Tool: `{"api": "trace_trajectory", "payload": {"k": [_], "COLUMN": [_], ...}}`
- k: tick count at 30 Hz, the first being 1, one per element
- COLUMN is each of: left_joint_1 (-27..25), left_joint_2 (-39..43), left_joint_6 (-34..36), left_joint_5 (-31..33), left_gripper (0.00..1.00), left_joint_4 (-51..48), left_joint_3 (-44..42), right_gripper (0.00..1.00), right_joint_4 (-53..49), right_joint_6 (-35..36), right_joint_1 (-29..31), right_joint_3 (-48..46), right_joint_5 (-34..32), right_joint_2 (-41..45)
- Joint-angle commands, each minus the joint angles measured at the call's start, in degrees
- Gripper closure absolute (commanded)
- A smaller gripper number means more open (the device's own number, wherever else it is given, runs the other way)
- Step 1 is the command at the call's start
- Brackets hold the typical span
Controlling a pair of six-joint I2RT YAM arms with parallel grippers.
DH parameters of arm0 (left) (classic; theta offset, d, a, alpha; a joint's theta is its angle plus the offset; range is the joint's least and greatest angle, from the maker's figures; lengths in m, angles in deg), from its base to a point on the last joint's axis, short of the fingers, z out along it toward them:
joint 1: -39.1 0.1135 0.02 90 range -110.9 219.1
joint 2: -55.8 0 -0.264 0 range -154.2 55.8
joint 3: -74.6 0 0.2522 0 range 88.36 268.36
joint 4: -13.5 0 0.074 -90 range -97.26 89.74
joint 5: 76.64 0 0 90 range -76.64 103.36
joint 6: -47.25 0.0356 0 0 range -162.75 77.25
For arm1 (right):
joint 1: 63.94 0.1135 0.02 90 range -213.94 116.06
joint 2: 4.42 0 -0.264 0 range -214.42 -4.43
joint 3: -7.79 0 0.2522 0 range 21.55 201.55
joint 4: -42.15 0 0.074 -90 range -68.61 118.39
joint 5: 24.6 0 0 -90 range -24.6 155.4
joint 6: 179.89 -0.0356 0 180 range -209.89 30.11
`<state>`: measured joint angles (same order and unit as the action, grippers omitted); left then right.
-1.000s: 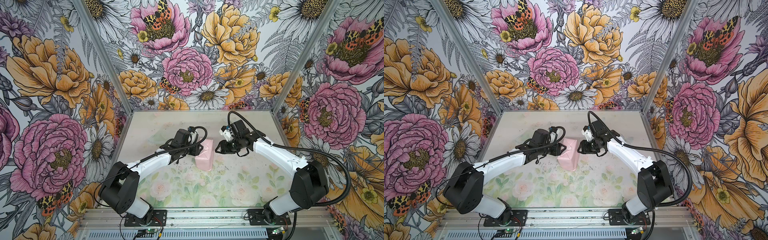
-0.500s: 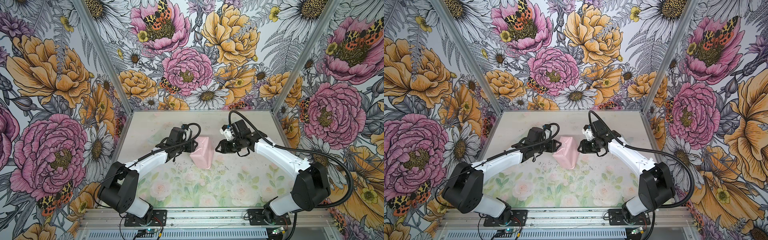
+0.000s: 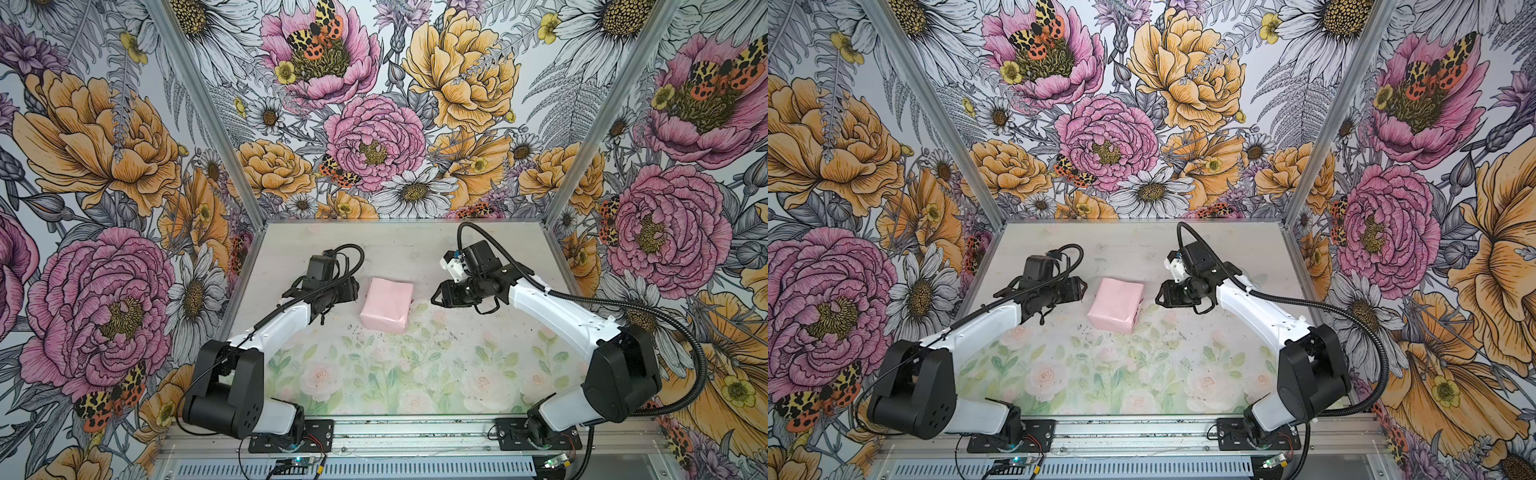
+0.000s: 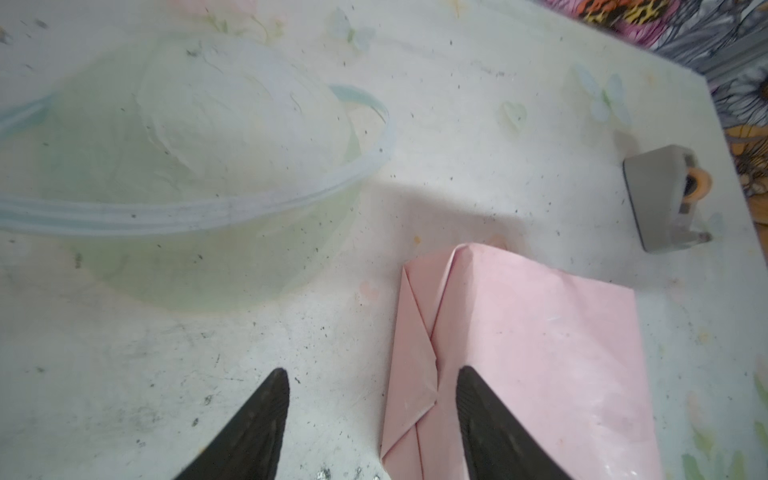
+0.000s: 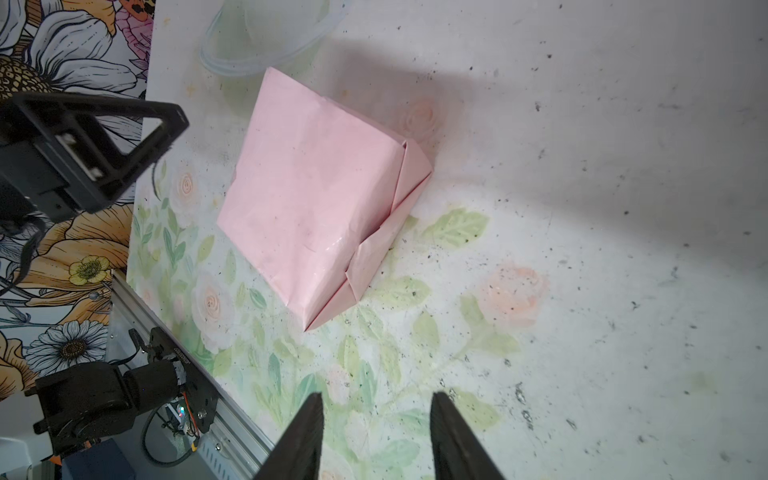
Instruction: Wrap the gift box in paper
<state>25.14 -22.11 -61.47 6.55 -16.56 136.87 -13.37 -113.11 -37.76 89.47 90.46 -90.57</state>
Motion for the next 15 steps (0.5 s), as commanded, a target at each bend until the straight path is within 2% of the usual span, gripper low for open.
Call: {"api": "trace_trajectory", "payload": {"k": [1,5,7,9,15], "left_joint_1": [1.36,1.2,0.29,-0.96,-4.84], "left_joint_2": [3.34,1.52,-0.39,-2.36,-7.19], "left_joint_6": [-1.56,-4.84,-7.2,-7.91,-9.12], "left_joint_5": [-1.62,-11.4,-15.2,-16.45,-16.81], "left_gripper": [0.31,0.31,0.34,0.39,0.42], "left_joint_4": [1.48,5.53,8.93,10.64,13.81], "left_joint_3": [-0.39,-1.82,-3.01,-3.54,-4.56], "right_gripper": [0.55,0.55,0.54,0.54,0.51], "right_joint_4": [2.48,6.6,11.04,15.49,24.77], "right_joint_6": [-1.79,-4.76,-7.65,-10.72,-17.94], "right_joint_1": [-0.12,0.58,1.35,2.23,4.76], "right_joint_3": [-0.75,-2.26,-3.87,-5.59,-9.29], "right_joint_5": [-1.02,-0.53,0.7,1.58,1.92], "right_joint_2": [1.6,0.92,0.28,-0.77,-5.31]}}
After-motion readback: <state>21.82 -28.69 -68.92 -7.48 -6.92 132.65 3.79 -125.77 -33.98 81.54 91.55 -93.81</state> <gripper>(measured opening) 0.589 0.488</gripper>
